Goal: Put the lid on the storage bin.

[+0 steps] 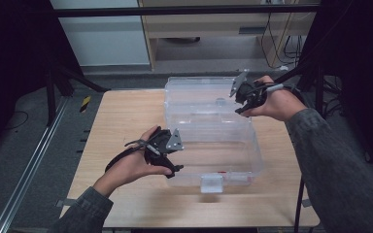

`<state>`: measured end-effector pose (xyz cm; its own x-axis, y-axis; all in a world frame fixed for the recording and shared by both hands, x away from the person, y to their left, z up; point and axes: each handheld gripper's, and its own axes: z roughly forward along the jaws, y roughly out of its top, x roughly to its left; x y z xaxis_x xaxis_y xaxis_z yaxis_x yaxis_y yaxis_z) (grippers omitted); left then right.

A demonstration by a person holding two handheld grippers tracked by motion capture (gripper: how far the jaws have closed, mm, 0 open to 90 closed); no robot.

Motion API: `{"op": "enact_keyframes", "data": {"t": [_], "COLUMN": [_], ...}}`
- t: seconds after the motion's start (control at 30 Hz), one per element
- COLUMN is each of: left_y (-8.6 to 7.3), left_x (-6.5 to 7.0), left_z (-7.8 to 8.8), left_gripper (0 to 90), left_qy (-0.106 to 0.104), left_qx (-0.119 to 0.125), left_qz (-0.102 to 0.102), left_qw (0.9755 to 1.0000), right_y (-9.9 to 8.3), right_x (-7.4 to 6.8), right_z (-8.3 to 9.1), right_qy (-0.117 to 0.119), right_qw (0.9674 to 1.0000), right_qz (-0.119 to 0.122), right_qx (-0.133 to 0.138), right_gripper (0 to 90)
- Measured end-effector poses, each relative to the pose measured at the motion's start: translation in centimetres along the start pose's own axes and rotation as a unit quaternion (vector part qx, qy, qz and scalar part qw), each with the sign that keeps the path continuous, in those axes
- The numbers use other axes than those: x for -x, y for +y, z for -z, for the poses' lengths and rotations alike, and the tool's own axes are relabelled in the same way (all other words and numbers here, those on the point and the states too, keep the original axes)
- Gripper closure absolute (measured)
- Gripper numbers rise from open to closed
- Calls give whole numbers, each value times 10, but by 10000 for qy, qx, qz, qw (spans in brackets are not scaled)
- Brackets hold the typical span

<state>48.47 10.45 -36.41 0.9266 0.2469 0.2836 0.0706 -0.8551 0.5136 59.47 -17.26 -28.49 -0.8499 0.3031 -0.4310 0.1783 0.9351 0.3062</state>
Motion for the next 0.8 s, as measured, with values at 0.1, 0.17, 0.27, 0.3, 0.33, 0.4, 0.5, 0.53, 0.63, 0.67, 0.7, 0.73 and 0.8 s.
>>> {"op": "enact_keyframes", "data": {"t": [0.1,0.17,0.27,0.3,0.33,0.4,0.5,0.53,0.63,0.67,0.7,0.73,0.8], "left_y": [1,1,1,1,1,0,-2,-3,-4,-4,-4,-4,-4], "left_x": [5,8,11,12,12,13,15,15,17,17,17,16,16], "left_z": [-5,-8,-13,-16,-18,-21,-26,-27,-28,-29,-29,-30,-30], "left_gripper": [49,61,93,103,125,150,216,235,341,364,397,427,492], "left_qy": [-199,-319,-470,-524,-531,-602,-695,-722,-809,-835,-879,-911,-996], "left_qx": [-102,-163,-288,-359,-386,-471,-592,-634,-692,-702,-707,-693,-688], "left_qz": [-137,-263,-383,-428,-435,-450,-510,-503,-540,-532,-522,-510,-478], "left_qw": [9997,9990,9977,9971,9969,9961,9945,9941,9929,9926,9922,9921,9915], "right_y": [9,15,22,24,25,27,29,30,31,32,33,34,35], "right_x": [1,0,2,3,3,3,2,2,3,3,3,2,2], "right_z": [-12,-19,-25,-27,-28,-31,-34,-34,-33,-32,-32,-32,-30], "right_qy": [143,260,347,386,431,490,509,531,608,640,667,684,740], "right_qw": [9996,9988,9977,9974,9970,9961,9951,9948,9934,9930,9927,9922,9916], "right_qz": [154,268,426,440,479,544,659,665,763,790,808,850,881], "right_qx": [-176,-316,-389,-420,-436,-496,-539,-551,-595,-596,-597,-595,-589], "right_gripper": [524,536,559,568,578,606,633,647,692,710,726,745,783]}}
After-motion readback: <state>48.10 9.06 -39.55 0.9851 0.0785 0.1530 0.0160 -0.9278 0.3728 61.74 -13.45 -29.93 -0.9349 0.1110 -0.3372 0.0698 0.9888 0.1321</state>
